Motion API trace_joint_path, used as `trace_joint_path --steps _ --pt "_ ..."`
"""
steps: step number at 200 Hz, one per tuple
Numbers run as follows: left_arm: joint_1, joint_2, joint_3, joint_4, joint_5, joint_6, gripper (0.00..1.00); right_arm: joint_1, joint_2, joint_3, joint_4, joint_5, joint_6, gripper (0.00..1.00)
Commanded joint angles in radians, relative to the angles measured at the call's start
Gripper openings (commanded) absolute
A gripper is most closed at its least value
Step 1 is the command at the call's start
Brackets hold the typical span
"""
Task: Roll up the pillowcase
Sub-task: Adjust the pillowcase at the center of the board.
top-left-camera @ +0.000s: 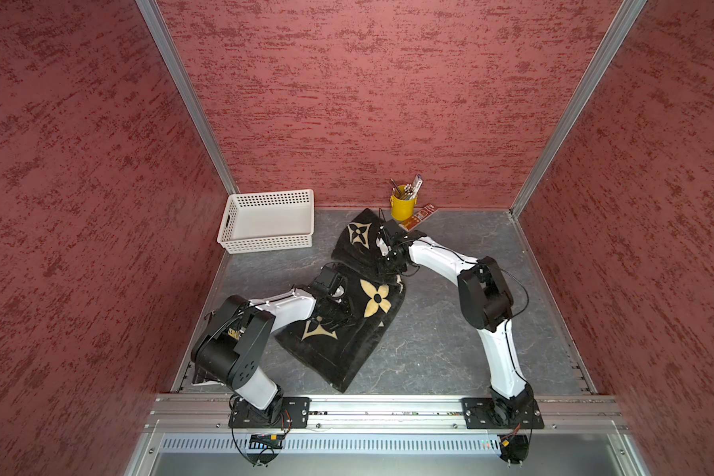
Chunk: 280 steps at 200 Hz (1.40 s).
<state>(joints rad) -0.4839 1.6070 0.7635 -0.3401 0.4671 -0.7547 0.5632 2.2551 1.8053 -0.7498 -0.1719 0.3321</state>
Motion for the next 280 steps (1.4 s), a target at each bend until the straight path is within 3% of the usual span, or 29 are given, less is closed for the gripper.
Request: trace_joint_path --steps 1,69,114,142,201,213,230,252,280 --pt "-0.016 0.026 0.043 0.031 0.016 -0.011 0.05 -0.02 0.058 0.059 0.013 0.06 -0.016 0.35" --pt "-0.015 0.141 0.177 0.041 0.01 -0.032 0.05 -0.108 0.262 0.394 -0.035 0.145 -0.089 0.33" --pt "-0.022 0.136 0.257 0.043 0.012 -0.064 0.13 -0.109 0.227 0.486 -0.034 0.116 -0.141 0.4" --pt "-0.008 0.014 0.232 -0.058 -0.037 -0.08 0.41 -0.093 0.08 0.352 0.015 0.061 -0.122 0.45" --pt "0.101 -0.312 0.127 -0.35 -0.198 -0.132 0.57 -0.016 -0.248 -0.065 0.175 0.013 -0.052 0.51" --pt "0.135 -0.39 0.088 -0.396 -0.219 -0.123 0.6 0.014 -0.296 -0.117 0.161 0.045 -0.059 0.51" --pt "0.195 -0.495 0.0 -0.429 -0.227 -0.123 0.72 0.067 -0.376 -0.209 0.166 0.093 -0.059 0.52" --pt "0.289 -0.62 -0.087 -0.519 -0.199 -0.107 0.76 0.143 -0.47 -0.332 0.182 0.142 -0.034 0.52" --pt "0.311 -0.745 -0.169 -0.638 -0.245 -0.138 0.79 0.218 -0.543 -0.457 0.218 0.164 -0.004 0.53"
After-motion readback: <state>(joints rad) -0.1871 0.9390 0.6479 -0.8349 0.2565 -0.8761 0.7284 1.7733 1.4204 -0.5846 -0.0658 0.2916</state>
